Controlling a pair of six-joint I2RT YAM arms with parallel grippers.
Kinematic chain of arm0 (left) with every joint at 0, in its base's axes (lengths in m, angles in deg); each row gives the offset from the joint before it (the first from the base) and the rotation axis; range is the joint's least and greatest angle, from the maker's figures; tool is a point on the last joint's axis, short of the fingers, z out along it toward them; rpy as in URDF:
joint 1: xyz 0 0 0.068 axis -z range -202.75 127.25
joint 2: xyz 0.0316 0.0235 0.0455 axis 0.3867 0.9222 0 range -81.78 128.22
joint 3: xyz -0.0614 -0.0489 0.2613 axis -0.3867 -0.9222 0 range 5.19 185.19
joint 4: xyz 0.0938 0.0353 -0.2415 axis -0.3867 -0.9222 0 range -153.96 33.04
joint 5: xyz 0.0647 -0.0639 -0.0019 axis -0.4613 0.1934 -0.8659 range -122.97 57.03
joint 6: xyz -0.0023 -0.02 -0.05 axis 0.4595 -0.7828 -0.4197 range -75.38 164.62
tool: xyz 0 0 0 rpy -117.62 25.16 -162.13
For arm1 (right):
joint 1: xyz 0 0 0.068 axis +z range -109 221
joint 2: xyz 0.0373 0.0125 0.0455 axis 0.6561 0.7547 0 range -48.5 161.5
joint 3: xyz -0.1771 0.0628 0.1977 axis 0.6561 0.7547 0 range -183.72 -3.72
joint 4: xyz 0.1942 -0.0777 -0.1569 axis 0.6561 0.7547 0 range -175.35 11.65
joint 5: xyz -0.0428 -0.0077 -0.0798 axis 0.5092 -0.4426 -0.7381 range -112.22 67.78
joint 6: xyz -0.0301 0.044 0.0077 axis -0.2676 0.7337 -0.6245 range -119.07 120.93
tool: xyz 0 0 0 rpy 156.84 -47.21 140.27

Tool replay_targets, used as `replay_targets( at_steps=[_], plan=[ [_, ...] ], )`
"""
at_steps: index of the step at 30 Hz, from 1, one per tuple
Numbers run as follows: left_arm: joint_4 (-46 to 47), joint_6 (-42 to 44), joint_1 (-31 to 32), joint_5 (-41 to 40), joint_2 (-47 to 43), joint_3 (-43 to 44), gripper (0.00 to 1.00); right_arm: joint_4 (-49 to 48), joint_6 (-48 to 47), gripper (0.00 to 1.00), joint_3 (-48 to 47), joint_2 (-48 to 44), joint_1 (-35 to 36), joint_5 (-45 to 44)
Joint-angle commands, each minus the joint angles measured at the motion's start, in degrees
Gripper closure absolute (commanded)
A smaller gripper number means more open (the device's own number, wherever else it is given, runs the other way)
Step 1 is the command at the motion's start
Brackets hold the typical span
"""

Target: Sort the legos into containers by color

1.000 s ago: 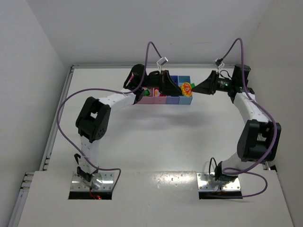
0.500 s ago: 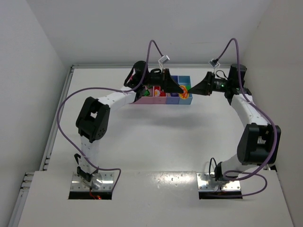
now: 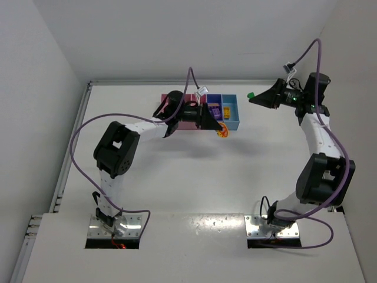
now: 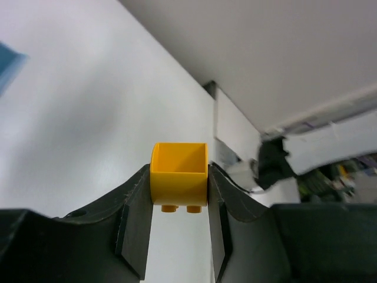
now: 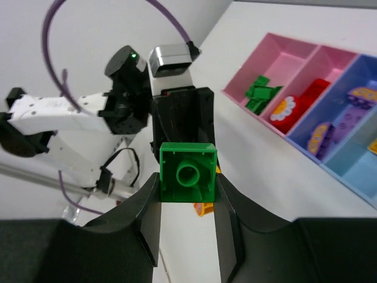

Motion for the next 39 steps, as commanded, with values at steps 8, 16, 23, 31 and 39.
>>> replay_targets(
  at_steps=[8,16,23,31,39],
  plan=[
    [-35.06,26.34,4.85,-39.34,6.39,30.19,1.00,24.65,-22.92,1.00,-2.69,-7.20,-2.56,-18.72],
    [-38.15,31.25,7.31,-46.48,16.15,42.76,0.88,27.22,-24.78,1.00,0.12,-11.60,-4.24,-22.25],
    [-40.87,34.69,7.32,-48.23,24.94,53.05,0.80,28.27,-24.78,1.00,1.17,-13.27,-5.38,-22.78],
    [-39.04,35.83,7.32,-50.00,26.10,55.44,0.19,28.80,-24.78,1.00,1.70,-13.27,-5.91,-22.78],
    [-35.69,39.51,5.03,-56.39,12.67,53.00,0.00,25.38,-26.01,1.00,1.09,-9.77,-0.03,-23.48]
  ],
)
